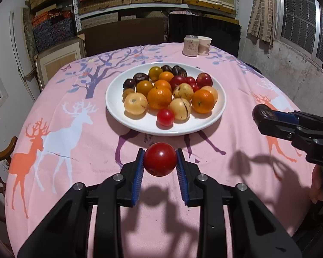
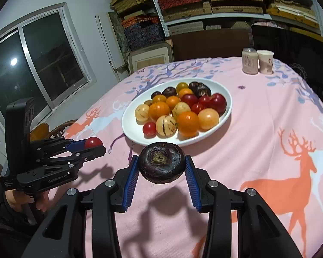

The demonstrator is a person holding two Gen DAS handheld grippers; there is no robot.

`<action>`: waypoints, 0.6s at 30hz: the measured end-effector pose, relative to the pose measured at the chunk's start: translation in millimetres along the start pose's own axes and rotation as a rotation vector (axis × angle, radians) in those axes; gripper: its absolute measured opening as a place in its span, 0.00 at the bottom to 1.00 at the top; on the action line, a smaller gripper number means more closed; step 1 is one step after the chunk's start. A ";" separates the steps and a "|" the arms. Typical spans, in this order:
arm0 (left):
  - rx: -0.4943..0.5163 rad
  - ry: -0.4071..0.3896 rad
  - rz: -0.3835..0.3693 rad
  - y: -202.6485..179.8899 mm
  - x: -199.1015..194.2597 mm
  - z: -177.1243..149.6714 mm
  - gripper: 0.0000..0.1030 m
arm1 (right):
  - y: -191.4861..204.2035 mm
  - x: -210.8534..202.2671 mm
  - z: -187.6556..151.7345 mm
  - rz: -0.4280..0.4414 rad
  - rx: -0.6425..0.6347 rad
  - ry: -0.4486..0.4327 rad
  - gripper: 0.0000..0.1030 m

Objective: Organize fruits
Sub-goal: 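Carry the tomato to the plate with the left gripper while the right carries the mangosteen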

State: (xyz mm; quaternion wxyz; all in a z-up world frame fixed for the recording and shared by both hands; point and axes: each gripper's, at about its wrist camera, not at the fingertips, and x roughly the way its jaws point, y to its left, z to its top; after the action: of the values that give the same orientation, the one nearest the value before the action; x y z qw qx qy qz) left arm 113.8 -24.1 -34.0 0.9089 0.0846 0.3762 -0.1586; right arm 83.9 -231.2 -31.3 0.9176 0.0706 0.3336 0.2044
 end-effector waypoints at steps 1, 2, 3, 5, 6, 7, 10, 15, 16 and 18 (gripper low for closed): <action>0.000 -0.009 0.002 0.0 -3.3 1.3 0.27 | 0.4 -3.3 1.9 -0.002 -0.003 -0.007 0.41; 0.000 -0.018 0.003 0.0 -7.1 3.3 0.27 | 0.2 -6.8 4.5 -0.003 -0.005 -0.016 0.41; 0.002 -0.025 0.006 -0.5 -10.3 4.9 0.27 | 0.3 -10.5 7.1 -0.006 -0.007 -0.025 0.41; 0.005 -0.044 0.014 -1.2 -17.6 8.9 0.28 | 0.4 -16.0 11.9 -0.012 -0.011 -0.040 0.41; 0.007 -0.050 0.017 -1.5 -20.2 10.6 0.28 | 0.0 -18.8 14.2 -0.015 -0.012 -0.047 0.41; 0.009 -0.056 0.021 -2.3 -22.6 12.3 0.28 | -0.7 -21.0 16.2 -0.017 -0.013 -0.052 0.41; 0.009 -0.069 0.027 -2.4 -26.3 16.9 0.28 | -2.8 -24.6 20.6 -0.023 -0.008 -0.062 0.41; 0.006 -0.073 0.031 -1.7 -26.5 20.5 0.28 | -7.5 -23.5 21.8 -0.028 0.000 -0.060 0.41; 0.006 -0.071 0.030 -1.4 -26.0 20.9 0.28 | -8.7 -22.1 21.6 -0.029 0.003 -0.057 0.41; 0.003 -0.065 0.030 0.6 -22.3 23.5 0.28 | -11.0 -19.8 20.7 -0.029 0.007 -0.053 0.41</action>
State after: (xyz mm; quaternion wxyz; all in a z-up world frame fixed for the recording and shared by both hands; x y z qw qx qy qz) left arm 114.6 -25.0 -1.7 0.9228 0.0866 0.3450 -0.1481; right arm 87.0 -249.3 -6.8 0.9288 0.0743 0.3107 0.1878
